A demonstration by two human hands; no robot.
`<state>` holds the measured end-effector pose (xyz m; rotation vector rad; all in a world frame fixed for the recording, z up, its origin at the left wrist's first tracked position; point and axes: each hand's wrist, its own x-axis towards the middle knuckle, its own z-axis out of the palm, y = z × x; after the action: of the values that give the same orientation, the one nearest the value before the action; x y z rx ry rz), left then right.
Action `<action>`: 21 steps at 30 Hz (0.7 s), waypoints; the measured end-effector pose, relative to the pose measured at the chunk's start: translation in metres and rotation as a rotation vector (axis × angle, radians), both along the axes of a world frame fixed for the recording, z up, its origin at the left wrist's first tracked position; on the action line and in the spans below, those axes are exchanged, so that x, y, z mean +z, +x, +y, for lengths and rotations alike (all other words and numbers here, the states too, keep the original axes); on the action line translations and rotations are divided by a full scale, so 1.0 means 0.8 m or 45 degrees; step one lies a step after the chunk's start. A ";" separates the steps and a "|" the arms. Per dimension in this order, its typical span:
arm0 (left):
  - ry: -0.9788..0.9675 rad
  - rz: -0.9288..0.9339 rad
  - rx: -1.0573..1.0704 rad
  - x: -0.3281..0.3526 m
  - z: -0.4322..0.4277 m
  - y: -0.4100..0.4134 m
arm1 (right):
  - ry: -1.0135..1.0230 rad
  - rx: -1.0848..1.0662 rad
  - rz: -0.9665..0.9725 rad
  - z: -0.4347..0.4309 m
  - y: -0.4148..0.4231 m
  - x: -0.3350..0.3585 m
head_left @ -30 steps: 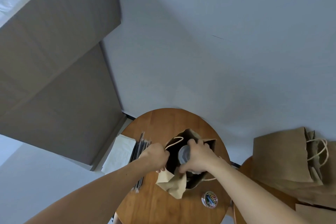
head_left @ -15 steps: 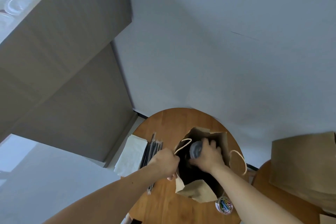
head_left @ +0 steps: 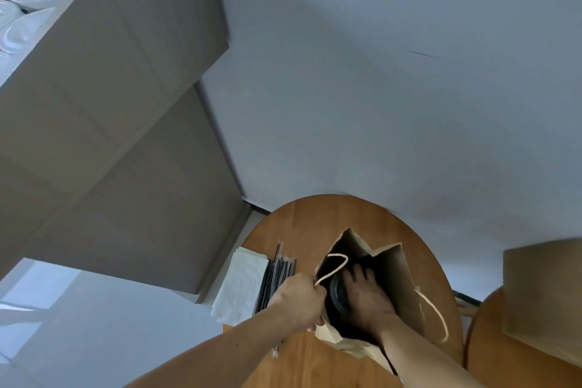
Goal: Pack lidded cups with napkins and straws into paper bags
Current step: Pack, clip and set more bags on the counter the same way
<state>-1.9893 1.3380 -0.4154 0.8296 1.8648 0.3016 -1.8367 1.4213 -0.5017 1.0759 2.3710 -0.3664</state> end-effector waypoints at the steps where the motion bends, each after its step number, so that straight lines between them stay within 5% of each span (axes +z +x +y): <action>1: 0.008 0.006 -0.014 -0.001 0.002 -0.001 | -0.009 0.018 -0.001 0.000 -0.002 -0.001; 10: 0.010 -0.014 -0.093 -0.001 0.010 -0.013 | -0.191 -0.110 0.063 0.002 -0.002 0.027; 16: 0.019 0.041 -0.260 0.012 0.018 -0.026 | -0.250 -0.285 0.363 0.007 -0.005 0.121; 21: 0.095 0.082 -0.438 0.042 0.023 -0.045 | -0.003 -0.438 0.793 0.032 -0.007 0.222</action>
<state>-2.0253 1.3562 -0.3818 1.2037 1.7396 0.1297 -1.8424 1.4473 -0.3239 1.5475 2.6894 -0.9433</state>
